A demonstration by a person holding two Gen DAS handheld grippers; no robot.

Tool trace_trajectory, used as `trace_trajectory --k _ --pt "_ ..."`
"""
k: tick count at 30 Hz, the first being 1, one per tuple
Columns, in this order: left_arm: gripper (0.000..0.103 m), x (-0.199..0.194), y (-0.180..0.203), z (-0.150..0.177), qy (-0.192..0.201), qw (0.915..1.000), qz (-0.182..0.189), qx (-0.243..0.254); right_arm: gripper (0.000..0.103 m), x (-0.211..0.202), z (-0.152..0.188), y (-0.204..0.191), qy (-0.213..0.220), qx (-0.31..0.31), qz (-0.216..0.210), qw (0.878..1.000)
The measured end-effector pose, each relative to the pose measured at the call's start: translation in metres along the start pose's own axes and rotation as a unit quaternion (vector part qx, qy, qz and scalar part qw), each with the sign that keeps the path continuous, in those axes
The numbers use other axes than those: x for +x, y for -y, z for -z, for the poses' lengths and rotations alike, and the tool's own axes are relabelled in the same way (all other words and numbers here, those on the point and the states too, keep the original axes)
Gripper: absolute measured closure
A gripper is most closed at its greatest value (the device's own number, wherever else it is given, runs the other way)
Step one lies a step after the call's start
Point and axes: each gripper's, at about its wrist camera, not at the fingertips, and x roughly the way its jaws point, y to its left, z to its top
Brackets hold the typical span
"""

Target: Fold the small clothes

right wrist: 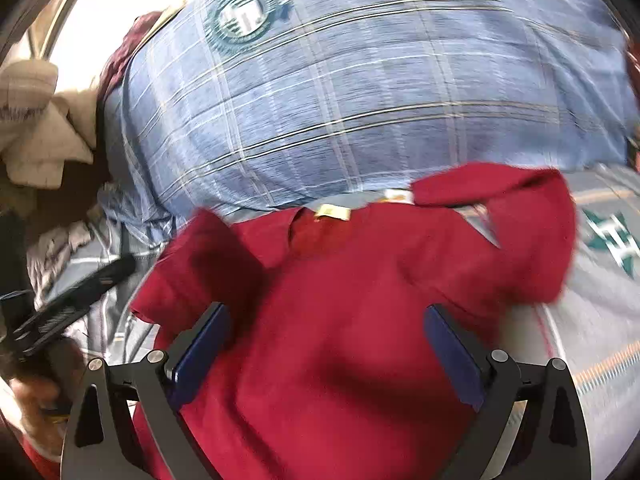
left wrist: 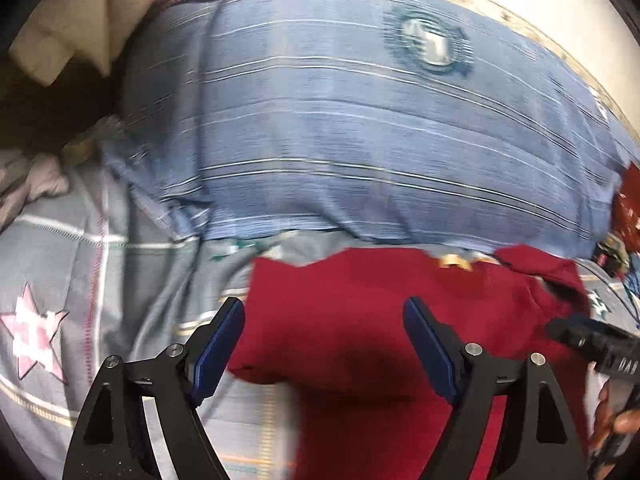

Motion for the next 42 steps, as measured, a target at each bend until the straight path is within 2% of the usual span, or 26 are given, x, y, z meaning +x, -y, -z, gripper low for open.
trace_trajectory --k 3,6,10,15,16,17,18,20,21,23,27,30,32,33,35,37,38,39,40,42 --pt "0.022 0.024 -0.026 0.007 -0.031 0.9984 0.016 -0.046 0.005 0.024 -0.007 -0.015 -0.022 -0.009 -0.008 1.0" --pt "0.023 0.043 -0.042 0.006 -0.05 0.9961 -0.008 -0.072 0.005 0.037 -0.008 -0.027 -0.034 -0.008 -0.03 0.999" --pt "0.023 0.038 -0.06 0.002 -0.021 0.9945 -0.054 -0.087 0.006 0.053 -0.002 -0.038 -0.045 -0.046 0.025 0.998" --pt "0.023 0.045 -0.07 0.002 -0.023 0.9908 -0.063 -0.118 0.009 0.071 0.0 -0.025 -0.064 -0.067 0.047 0.995" --pt "0.023 0.048 -0.069 0.002 -0.026 0.9907 -0.065 -0.117 0.012 0.077 0.001 -0.023 -0.069 -0.072 0.048 0.994" --pt "0.023 0.044 -0.068 0.001 -0.027 0.9908 -0.067 -0.115 0.022 0.082 0.002 -0.023 -0.075 -0.079 0.05 0.993" --pt "0.023 0.043 -0.068 0.002 -0.029 0.991 -0.067 -0.113 0.037 0.087 0.004 -0.023 -0.082 -0.089 0.055 0.991" --pt "0.023 0.044 -0.067 0.005 -0.033 0.9913 -0.064 -0.11 0.047 0.092 0.009 -0.027 -0.079 -0.12 0.071 0.987" --pt "0.023 0.043 -0.065 0.006 -0.034 0.9915 -0.06 -0.11 0.062 0.091 0.011 -0.03 -0.066 -0.133 0.071 0.986" --pt "0.023 0.042 -0.066 0.004 -0.033 0.9915 -0.06 -0.111 0.068 0.091 0.012 -0.033 -0.061 -0.143 0.068 0.986" --pt "0.023 0.042 -0.067 0.004 -0.033 0.9911 -0.066 -0.111 0.086 0.089 0.004 -0.035 -0.059 -0.15 0.081 0.984" --pt "0.023 0.043 -0.07 0.004 -0.035 0.9905 -0.063 -0.118 0.086 0.083 -0.002 -0.031 -0.058 -0.149 0.076 0.984" --pt "0.023 0.044 -0.069 0.005 -0.036 0.9905 -0.063 -0.117 0.08 0.079 -0.004 -0.023 -0.062 -0.128 0.058 0.988" --pt "0.023 0.044 -0.069 0.005 -0.036 0.9906 -0.063 -0.116 0.061 0.076 -0.006 -0.017 -0.06 -0.107 0.046 0.991" --pt "0.023 0.044 -0.068 0.005 -0.037 0.9906 -0.063 -0.116 0.036 0.072 -0.007 -0.008 -0.053 -0.084 0.039 0.994" --pt "0.023 0.046 -0.066 0.004 -0.039 0.9907 -0.063 -0.114 0.039 0.074 -0.005 -0.007 -0.058 -0.094 0.037 0.993" --pt "0.023 0.047 -0.065 0.004 -0.04 0.9908 -0.064 -0.112 0.044 0.08 -0.002 -0.01 -0.072 -0.11 0.037 0.991" --pt "0.023 0.047 -0.065 0.004 -0.04 0.991 -0.064 -0.111 0.06 0.087 0.002 -0.014 -0.082 -0.126 0.038 0.988" --pt "0.023 0.048 -0.064 0.003 -0.04 0.9911 -0.065 -0.109 0.061 0.095 0.008 -0.02 -0.088 -0.149 0.046 0.984" --pt "0.023 0.047 -0.065 0.003 -0.037 0.9909 -0.067 -0.111 0.08 0.097 0.01 -0.029 -0.073 -0.173 0.053 0.981"
